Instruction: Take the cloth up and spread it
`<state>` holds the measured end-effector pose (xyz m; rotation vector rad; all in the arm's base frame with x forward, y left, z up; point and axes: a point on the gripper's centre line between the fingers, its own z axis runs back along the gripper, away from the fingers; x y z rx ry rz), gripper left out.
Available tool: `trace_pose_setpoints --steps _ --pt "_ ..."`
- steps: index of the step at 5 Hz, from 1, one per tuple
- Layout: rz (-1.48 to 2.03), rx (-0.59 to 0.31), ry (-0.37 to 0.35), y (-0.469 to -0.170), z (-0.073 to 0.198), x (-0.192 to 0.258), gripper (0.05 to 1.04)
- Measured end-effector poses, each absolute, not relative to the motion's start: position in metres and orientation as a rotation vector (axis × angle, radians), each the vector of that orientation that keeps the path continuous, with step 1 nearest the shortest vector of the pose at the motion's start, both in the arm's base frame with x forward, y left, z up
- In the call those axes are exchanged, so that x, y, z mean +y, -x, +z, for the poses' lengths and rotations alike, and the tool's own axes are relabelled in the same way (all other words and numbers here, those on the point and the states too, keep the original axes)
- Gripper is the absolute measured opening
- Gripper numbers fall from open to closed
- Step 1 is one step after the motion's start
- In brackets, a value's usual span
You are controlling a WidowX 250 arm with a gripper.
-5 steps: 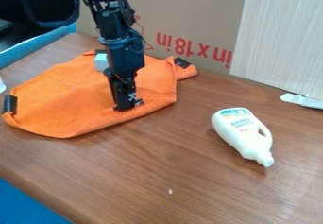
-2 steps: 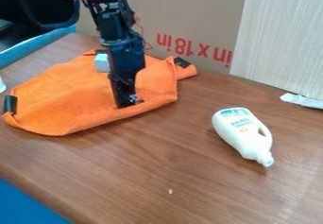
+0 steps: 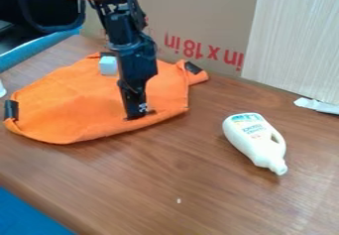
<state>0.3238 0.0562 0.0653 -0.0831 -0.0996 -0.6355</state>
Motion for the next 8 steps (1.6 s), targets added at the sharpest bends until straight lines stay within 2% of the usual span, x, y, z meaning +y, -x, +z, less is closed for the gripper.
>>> trace_pose_setpoints --steps 3,5,7,8 --pt "-0.839 -0.121 0.052 -0.290 0.077 0.009 0.049" --pt "-0.661 -0.173 0.016 -0.314 0.091 0.054 0.049" --pt "-0.595 -0.108 -0.016 -0.321 0.071 0.079 0.049" --pt "-0.633 -0.048 -0.038 -0.323 0.052 0.071 0.049"
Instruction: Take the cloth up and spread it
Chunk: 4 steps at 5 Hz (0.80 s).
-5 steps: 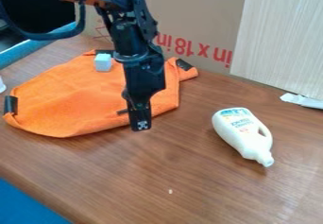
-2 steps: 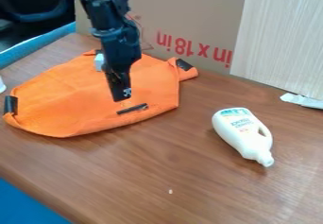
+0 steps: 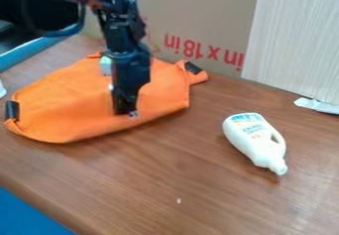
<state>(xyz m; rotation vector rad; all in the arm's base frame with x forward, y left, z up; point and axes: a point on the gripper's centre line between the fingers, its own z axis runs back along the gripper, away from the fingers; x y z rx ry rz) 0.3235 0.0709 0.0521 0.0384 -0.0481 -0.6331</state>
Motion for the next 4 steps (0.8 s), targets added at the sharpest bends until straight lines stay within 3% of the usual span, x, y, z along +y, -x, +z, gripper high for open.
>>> trace_pose_setpoints --steps 2,4 --pt "-0.709 -0.043 -0.033 -0.313 0.048 0.047 0.049" --pt "-0.855 -0.052 -0.029 -0.279 0.047 0.013 0.049"
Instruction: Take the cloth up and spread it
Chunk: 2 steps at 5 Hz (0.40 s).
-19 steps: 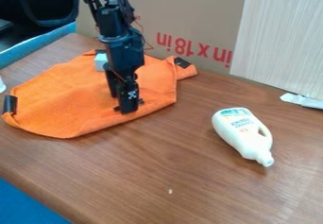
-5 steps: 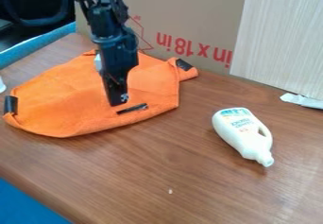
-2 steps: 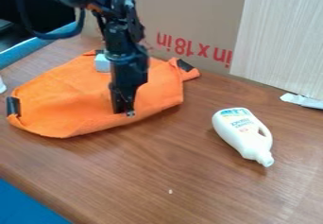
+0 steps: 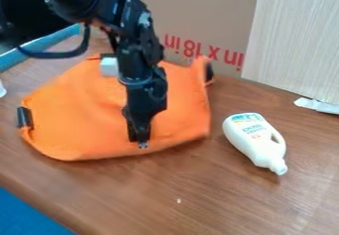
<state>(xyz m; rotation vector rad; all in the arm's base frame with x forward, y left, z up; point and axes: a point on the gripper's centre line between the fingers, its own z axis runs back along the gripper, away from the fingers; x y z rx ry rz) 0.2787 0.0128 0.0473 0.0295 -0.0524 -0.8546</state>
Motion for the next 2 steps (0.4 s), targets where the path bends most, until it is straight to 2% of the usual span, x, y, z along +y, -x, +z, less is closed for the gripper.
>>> trace_pose_setpoints --steps 2 --pt "-0.951 -0.073 -0.042 -0.2556 0.0482 0.0051 0.049"
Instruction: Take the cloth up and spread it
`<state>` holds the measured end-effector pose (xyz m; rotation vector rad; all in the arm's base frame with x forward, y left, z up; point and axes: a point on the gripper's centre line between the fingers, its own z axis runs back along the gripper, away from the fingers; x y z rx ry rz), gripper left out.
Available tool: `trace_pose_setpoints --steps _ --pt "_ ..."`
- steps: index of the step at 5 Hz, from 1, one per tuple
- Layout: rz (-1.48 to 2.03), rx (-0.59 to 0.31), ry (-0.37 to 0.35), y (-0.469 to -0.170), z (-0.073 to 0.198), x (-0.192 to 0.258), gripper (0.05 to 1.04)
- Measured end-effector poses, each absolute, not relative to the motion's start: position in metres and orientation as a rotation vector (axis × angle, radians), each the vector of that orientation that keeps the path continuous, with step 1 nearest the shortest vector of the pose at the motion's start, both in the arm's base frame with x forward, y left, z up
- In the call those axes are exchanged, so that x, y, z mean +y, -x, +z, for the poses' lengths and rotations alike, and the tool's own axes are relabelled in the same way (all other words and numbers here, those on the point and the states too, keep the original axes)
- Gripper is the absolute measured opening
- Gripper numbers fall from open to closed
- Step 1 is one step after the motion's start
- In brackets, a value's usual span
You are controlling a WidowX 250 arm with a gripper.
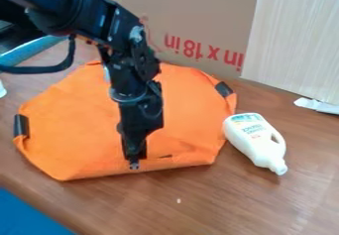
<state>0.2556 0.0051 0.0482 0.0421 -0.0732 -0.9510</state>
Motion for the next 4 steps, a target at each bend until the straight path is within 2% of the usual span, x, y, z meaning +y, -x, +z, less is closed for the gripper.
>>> trace_pose_setpoints --steps 2,3,4 --pt "-0.957 -0.076 -0.041 -0.249 0.051 0.027 0.049" --pt "-0.892 -0.129 -0.051 -0.253 0.068 0.036 0.049" --pt "-0.804 -0.205 -0.036 -0.271 0.095 0.044 0.049"
